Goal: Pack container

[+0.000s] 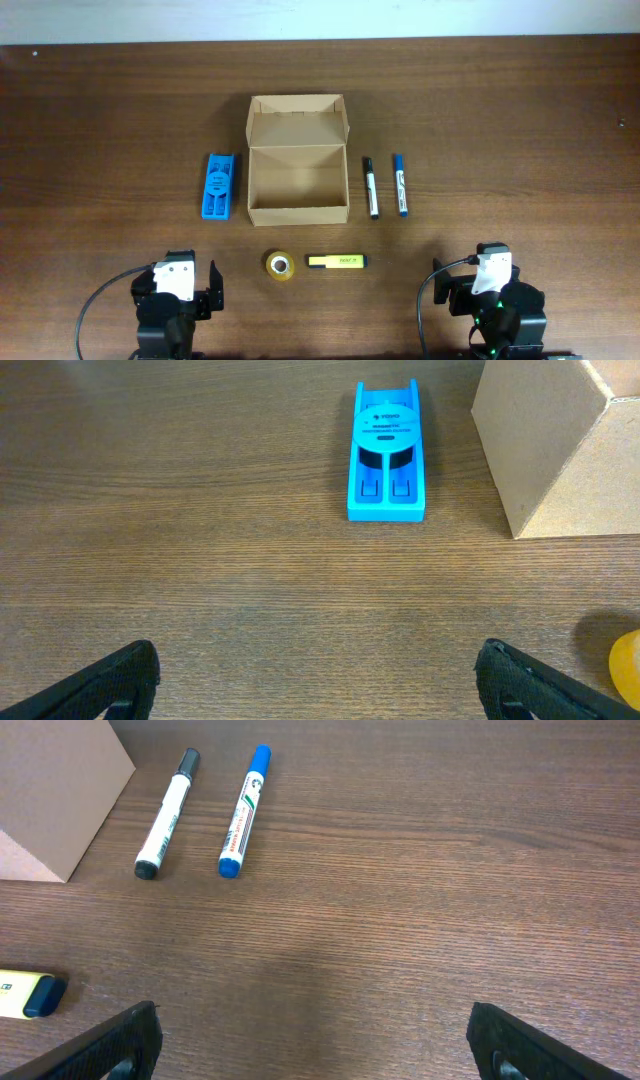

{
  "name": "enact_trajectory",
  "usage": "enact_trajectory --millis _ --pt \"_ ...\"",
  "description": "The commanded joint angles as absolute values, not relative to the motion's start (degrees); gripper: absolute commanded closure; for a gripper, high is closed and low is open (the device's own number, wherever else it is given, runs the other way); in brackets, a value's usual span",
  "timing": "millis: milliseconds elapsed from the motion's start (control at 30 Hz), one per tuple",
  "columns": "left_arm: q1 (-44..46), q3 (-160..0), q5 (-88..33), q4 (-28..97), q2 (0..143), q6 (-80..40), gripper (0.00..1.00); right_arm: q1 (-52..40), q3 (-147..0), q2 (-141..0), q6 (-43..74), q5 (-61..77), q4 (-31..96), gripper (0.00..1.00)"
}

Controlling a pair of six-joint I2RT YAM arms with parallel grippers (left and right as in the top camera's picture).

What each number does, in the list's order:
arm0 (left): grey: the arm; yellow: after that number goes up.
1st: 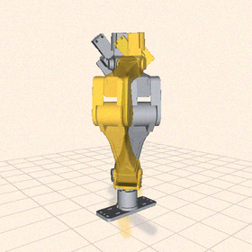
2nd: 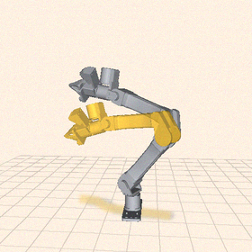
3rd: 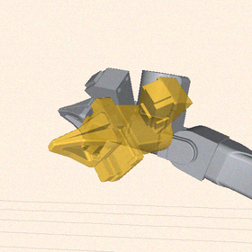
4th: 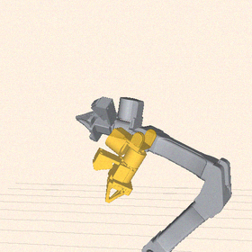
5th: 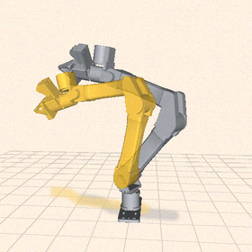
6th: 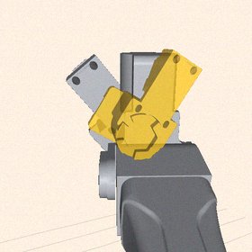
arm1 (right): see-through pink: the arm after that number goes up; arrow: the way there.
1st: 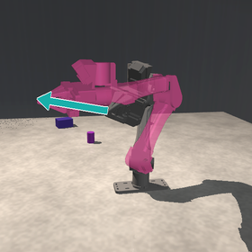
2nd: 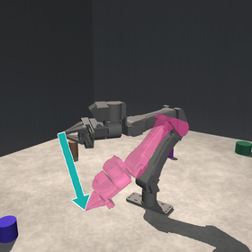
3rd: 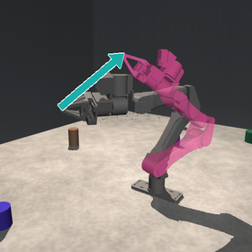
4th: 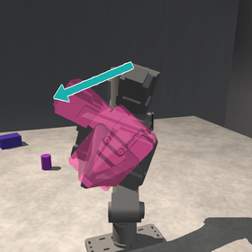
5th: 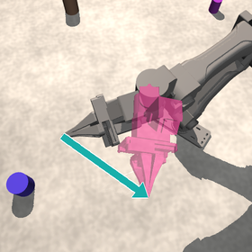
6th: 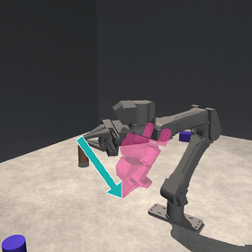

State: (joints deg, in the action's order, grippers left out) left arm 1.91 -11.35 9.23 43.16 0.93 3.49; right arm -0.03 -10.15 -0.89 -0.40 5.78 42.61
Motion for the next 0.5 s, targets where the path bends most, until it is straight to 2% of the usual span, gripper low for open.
enact_trajectory --millis 0,467 --pt "2.24 -10.92 8.84 43.07 0.34 4.38 0.0 0.38 -9.41 -0.14 -0.36 4.38 43.27 0.01" --pt "2.24 -10.92 8.84 43.07 0.34 4.38 0.01 0.38 -9.58 -0.3 -0.36 5.63 42.09 0.01"
